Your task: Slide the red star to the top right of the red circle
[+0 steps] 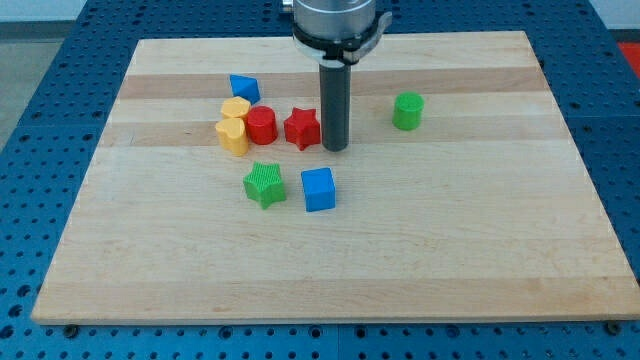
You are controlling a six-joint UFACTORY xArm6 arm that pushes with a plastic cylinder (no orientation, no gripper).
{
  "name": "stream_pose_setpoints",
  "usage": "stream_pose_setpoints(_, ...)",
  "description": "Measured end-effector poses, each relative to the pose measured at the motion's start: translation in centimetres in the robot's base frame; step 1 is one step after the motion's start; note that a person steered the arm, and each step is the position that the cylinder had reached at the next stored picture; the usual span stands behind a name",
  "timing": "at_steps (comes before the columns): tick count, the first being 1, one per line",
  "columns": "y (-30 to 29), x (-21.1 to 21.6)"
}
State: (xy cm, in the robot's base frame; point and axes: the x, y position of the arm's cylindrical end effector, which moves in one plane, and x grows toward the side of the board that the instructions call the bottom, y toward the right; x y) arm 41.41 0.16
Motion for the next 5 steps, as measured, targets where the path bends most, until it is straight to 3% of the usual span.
stream_pose_setpoints(5, -4.8, -4.0)
